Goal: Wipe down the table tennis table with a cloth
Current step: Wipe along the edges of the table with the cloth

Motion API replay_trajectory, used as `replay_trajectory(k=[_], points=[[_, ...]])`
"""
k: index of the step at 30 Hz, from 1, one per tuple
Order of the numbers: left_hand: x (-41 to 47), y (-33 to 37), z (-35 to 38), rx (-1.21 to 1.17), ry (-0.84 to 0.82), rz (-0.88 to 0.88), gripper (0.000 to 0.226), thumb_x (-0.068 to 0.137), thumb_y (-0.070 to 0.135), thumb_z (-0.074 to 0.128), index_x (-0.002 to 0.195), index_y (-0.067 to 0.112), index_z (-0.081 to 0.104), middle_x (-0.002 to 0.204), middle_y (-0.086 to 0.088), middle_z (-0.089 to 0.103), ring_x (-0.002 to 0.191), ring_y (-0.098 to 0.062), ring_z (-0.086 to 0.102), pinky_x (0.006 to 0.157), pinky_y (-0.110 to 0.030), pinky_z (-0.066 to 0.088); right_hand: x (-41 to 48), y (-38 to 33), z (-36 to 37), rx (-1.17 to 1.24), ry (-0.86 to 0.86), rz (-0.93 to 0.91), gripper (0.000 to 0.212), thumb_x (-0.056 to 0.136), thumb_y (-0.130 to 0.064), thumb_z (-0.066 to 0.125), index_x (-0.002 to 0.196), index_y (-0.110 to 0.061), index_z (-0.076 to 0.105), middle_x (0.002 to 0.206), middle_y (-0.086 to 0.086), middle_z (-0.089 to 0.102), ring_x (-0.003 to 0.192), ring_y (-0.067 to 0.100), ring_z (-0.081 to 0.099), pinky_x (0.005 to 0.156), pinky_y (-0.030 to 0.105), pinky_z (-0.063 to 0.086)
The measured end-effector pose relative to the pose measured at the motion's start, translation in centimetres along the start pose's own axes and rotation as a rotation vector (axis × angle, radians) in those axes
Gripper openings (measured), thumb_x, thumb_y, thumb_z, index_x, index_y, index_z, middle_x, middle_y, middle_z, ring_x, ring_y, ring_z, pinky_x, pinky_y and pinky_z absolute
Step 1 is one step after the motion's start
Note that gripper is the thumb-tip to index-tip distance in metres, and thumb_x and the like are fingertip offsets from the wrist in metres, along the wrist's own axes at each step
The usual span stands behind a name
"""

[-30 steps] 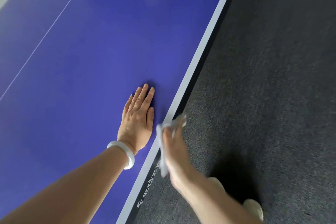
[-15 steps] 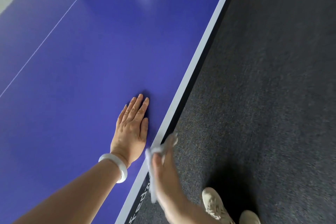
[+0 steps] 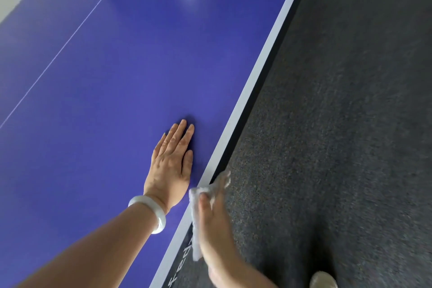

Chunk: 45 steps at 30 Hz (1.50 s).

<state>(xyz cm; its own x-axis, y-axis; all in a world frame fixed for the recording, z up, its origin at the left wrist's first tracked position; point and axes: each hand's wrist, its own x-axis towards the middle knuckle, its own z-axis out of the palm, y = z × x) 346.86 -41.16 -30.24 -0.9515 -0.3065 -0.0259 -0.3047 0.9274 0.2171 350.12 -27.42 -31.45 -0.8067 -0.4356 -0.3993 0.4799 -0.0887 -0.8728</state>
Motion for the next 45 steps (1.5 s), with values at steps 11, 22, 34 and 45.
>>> replay_trajectory(k=[11, 22, 34, 45], points=[[-0.2, -0.2, 0.2, -0.007, 0.019, 0.003, 0.053, 0.101, 0.028, 0.026, 0.154, 0.022, 0.027, 0.162, 0.006, 0.017, 0.150, -0.012, 0.011, 0.123, -0.030, 0.005, -3.9, 3.3, 1.9, -0.048, 0.024, -0.111, 0.067, 0.104, -0.030, 0.038, 0.155, -0.027, -0.005, 0.164, -0.016, -0.005, 0.150, -0.004, 0.000, 0.118, 0.010, 0.009], [-0.3, -0.4, 0.5, -0.127, 0.118, 0.032, 0.044, 0.103, 0.019, 0.046, 0.147, 0.016, 0.043, 0.157, -0.005, 0.032, 0.148, -0.021, 0.023, 0.123, -0.034, 0.013, -2.7, 3.8, 2.8, -0.222, 0.084, -0.013, 0.078, 0.103, -0.027, 0.046, 0.157, -0.016, -0.008, 0.154, 0.013, 0.021, 0.133, 0.009, 0.028, 0.103, 0.000, 0.020], [-18.0, -5.5, -2.2, -0.074, -0.041, 0.148, 0.048, 0.103, 0.016, 0.045, 0.150, 0.009, 0.035, 0.159, -0.004, 0.026, 0.150, -0.019, 0.018, 0.122, -0.042, 0.017, -2.3, 3.7, 2.7, -0.189, 0.093, 0.057, 0.074, 0.105, -0.038, 0.042, 0.158, -0.028, -0.009, 0.154, 0.018, 0.028, 0.132, 0.033, 0.044, 0.094, 0.024, 0.030], [-23.3, -7.4, -1.1, 0.030, -0.055, 0.118, 0.053, 0.104, 0.027, 0.021, 0.155, 0.015, 0.021, 0.163, 0.003, 0.015, 0.151, -0.012, 0.007, 0.123, -0.040, 0.009, -15.3, 8.9, 7.9, -0.054, 0.034, 0.013, 0.064, 0.107, -0.017, 0.033, 0.157, -0.016, -0.007, 0.167, 0.001, -0.008, 0.153, 0.010, 0.003, 0.126, 0.038, 0.010]])
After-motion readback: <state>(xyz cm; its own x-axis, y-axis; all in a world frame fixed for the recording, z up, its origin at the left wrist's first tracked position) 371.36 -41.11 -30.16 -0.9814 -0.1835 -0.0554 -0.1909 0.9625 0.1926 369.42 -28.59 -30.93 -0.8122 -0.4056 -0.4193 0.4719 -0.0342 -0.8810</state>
